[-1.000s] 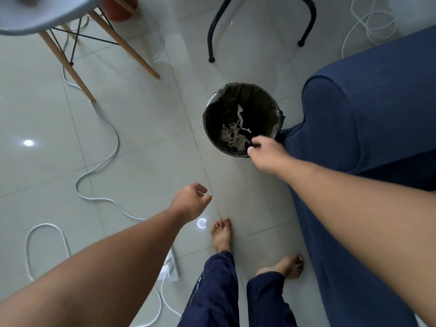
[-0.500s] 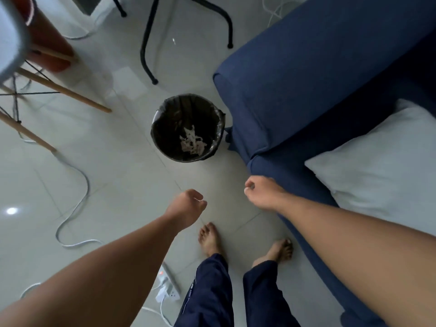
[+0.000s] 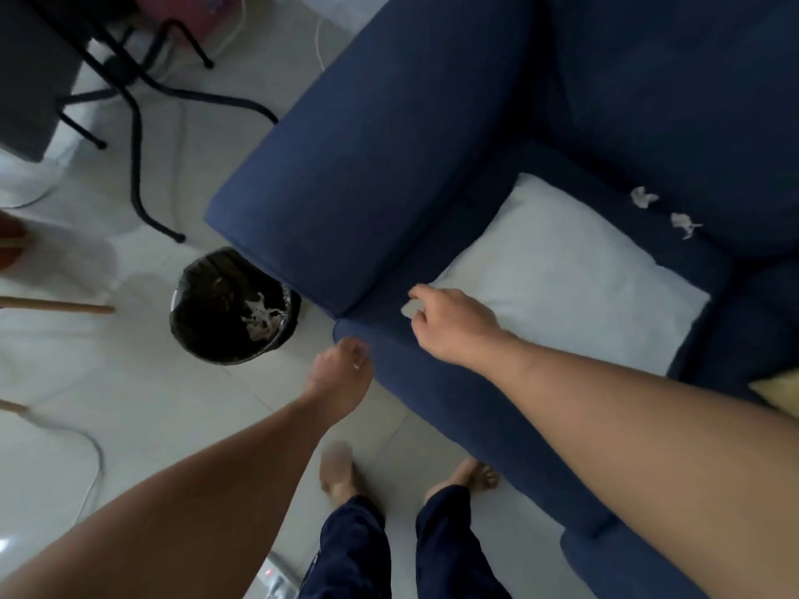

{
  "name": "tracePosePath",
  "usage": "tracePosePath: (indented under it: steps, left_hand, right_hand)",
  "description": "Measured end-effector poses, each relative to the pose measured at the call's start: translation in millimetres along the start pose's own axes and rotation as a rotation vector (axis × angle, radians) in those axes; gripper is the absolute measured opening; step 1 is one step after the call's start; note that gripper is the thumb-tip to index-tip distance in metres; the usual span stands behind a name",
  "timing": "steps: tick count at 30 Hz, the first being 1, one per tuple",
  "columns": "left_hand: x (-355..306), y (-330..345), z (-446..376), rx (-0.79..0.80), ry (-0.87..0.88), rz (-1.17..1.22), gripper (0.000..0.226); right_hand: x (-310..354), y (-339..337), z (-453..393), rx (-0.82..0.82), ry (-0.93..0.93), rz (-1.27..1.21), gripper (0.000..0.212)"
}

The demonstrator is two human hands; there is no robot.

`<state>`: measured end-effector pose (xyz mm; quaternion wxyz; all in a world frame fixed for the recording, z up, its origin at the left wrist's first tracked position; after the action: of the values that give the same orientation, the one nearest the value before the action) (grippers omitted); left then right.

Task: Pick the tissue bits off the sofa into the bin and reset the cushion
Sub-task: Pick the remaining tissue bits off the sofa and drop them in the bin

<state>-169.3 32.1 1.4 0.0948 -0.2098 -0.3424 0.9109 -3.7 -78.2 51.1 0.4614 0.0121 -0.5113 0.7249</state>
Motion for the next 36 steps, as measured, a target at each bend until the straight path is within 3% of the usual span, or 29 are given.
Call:
tracePosePath:
  steps: [4, 8, 16, 28, 36]
  left_hand:
    - [-62.4, -8.6, -2.5, -0.059, 0.058, 0.045, 0.036]
    - [-118.6, -19.0, -7.9, -0.107, 0.123, -0.011, 0.048]
    - [-237.1, -25.6, -34.9, -0.162, 0.250, -0.121, 0.040]
    - [-415.2, 54.4, -22.2, -0.080, 0.618, -0.332, 0.038]
    - [-483.1, 96.7, -42.0, -0.021, 0.694, -0.430, 0.045]
  right_hand:
    - [-41.7, -41.5, 13.8, -0.066, 0.012, 0.096, 0.051]
    - [-90.7, -74.0, 29.2, -0.129, 0.071, 0.099, 0.044]
    - [-192.6, -118.3, 71.9, -0.239, 0.191, 0.054, 0.039]
    - [-323.9, -139.0, 136.0, -0.381, 0.490, -0.068, 0.053]
    - [-365.0, -141.8, 143.7, -0.473, 0.641, -0.214, 0.065]
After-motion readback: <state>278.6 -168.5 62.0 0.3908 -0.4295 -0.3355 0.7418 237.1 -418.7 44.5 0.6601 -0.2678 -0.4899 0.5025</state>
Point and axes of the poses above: each hand's wrist, its own z-axis away from the middle knuckle, its own y-axis out of the palm, x = y × z, the point moved 6 cm from there along -z, towards the middle knuckle, and after that the axes turned 10 degrees about -y, right-handed, at the moved point
